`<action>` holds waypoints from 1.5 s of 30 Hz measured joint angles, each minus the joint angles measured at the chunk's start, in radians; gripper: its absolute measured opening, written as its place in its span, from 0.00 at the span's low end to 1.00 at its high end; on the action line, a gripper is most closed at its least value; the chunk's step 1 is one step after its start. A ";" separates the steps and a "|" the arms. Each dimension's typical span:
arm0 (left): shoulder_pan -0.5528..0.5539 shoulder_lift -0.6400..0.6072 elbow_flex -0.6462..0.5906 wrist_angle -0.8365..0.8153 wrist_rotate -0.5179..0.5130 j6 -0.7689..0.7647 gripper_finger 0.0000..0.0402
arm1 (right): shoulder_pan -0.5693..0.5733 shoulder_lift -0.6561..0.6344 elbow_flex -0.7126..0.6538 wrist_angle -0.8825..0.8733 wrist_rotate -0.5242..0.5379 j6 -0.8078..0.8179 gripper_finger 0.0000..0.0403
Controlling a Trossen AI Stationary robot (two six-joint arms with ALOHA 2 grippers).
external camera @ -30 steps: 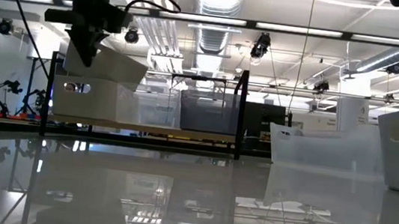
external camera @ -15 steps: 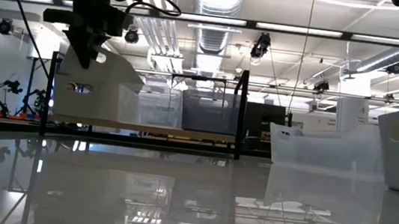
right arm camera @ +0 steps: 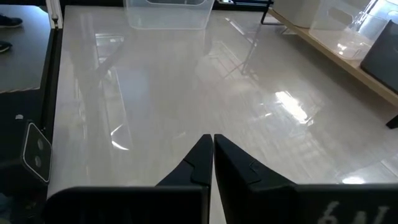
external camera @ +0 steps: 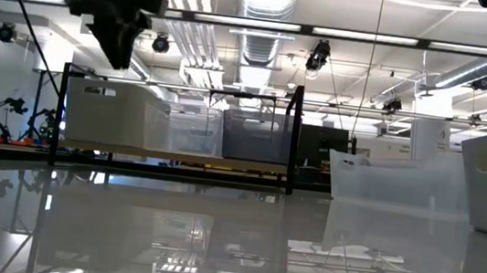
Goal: Stack baskets on shelf by color
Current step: Stack the left transparent bin on top of the transparent bin on the shelf
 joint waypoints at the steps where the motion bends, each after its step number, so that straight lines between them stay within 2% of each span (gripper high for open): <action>1: 0.000 -0.006 0.006 0.001 0.004 -0.032 0.33 | 0.000 0.000 0.000 0.000 0.000 0.000 0.02; 6: -0.014 -0.013 0.021 0.007 0.079 -0.288 0.33 | 0.000 0.000 0.000 -0.001 0.000 -0.008 0.02; 10: -0.136 -0.025 -0.005 0.010 0.046 -0.434 0.32 | 0.000 0.000 0.000 -0.001 0.000 -0.039 0.02; 16: -0.482 -0.028 -0.043 0.074 -0.160 -0.637 0.24 | 0.000 0.000 0.000 0.000 0.002 -0.050 0.02; 23: -0.944 -0.004 -0.044 0.106 -0.189 -0.868 0.20 | -0.002 0.000 0.000 0.002 0.003 -0.050 0.02; 26: -1.099 0.014 -0.042 0.109 -0.184 -0.996 0.19 | -0.005 0.000 0.000 0.004 0.003 -0.053 0.02; 29: -1.220 0.032 -0.045 0.101 -0.182 -1.198 0.19 | -0.010 0.000 0.000 0.005 0.009 -0.062 0.02; 32: -1.278 0.054 -0.053 0.086 -0.177 -1.460 0.19 | -0.015 0.000 0.000 0.007 0.025 -0.079 0.02; 35: -1.282 0.065 -0.065 -0.022 -0.178 -1.820 0.19 | -0.023 0.000 0.000 0.008 0.030 -0.094 0.02; 37: -1.275 0.068 -0.084 -0.090 -0.145 -1.995 0.19 | -0.027 0.000 0.000 0.011 0.029 -0.095 0.02; 40: -1.270 0.053 -0.138 -0.080 -0.101 -2.078 0.23 | -0.029 0.000 0.000 0.016 0.029 -0.095 0.02; 45: -1.266 0.002 -0.258 -0.040 -0.053 -2.269 0.37 | -0.028 0.000 0.000 0.023 0.028 -0.114 0.02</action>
